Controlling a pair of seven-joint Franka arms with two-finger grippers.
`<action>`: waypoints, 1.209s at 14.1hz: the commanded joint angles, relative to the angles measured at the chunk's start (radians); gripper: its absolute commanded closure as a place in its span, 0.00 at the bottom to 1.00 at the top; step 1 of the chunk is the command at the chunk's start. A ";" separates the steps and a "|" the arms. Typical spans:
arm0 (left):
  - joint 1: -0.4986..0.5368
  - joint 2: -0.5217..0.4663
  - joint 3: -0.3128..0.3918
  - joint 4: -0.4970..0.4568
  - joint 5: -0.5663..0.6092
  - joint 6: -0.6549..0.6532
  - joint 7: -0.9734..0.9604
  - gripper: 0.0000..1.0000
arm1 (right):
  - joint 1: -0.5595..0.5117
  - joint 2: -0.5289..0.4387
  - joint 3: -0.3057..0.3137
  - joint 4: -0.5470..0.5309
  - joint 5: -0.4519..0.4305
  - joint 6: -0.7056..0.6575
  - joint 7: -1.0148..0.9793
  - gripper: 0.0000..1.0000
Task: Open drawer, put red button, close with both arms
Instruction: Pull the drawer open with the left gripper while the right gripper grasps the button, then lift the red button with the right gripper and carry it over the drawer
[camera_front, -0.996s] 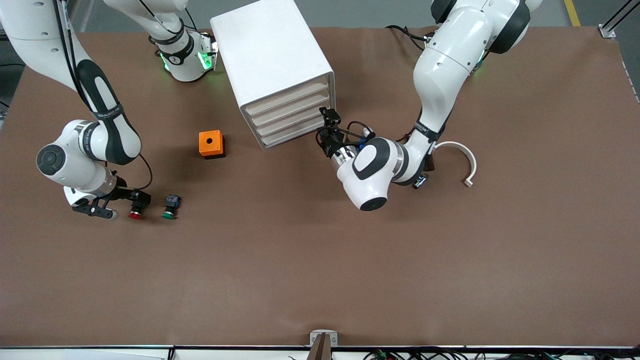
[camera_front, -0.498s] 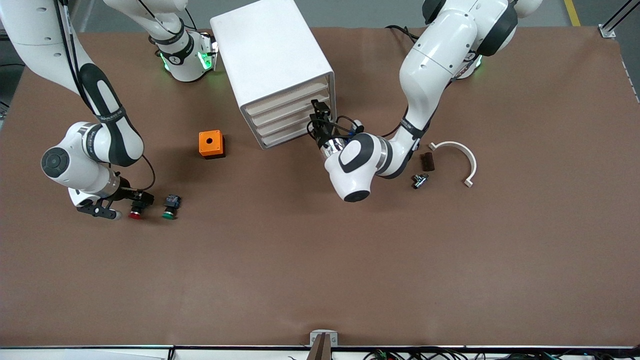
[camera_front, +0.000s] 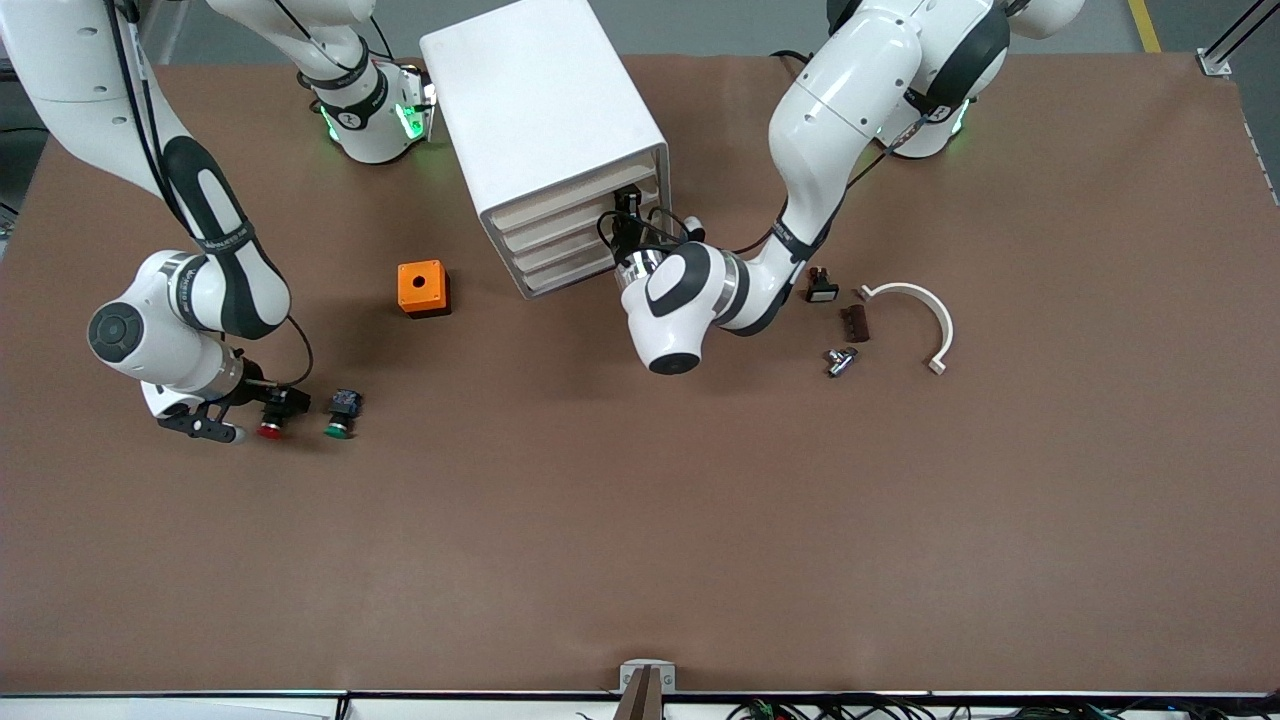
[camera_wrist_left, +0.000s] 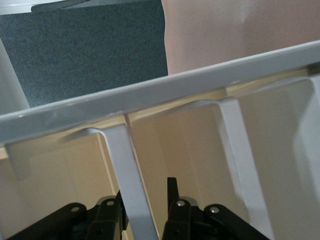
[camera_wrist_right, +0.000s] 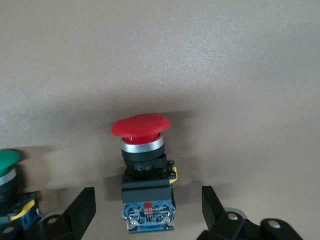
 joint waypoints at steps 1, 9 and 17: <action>-0.001 0.001 0.000 0.004 -0.019 -0.013 -0.020 0.81 | -0.003 0.018 0.004 0.024 0.012 -0.008 0.008 0.28; 0.050 0.004 0.008 0.004 -0.016 -0.013 -0.026 0.90 | -0.004 0.009 0.005 0.061 0.014 -0.097 0.008 0.99; 0.214 0.007 0.011 0.010 -0.014 -0.011 -0.038 0.86 | 0.063 -0.138 0.019 0.219 0.015 -0.485 0.216 1.00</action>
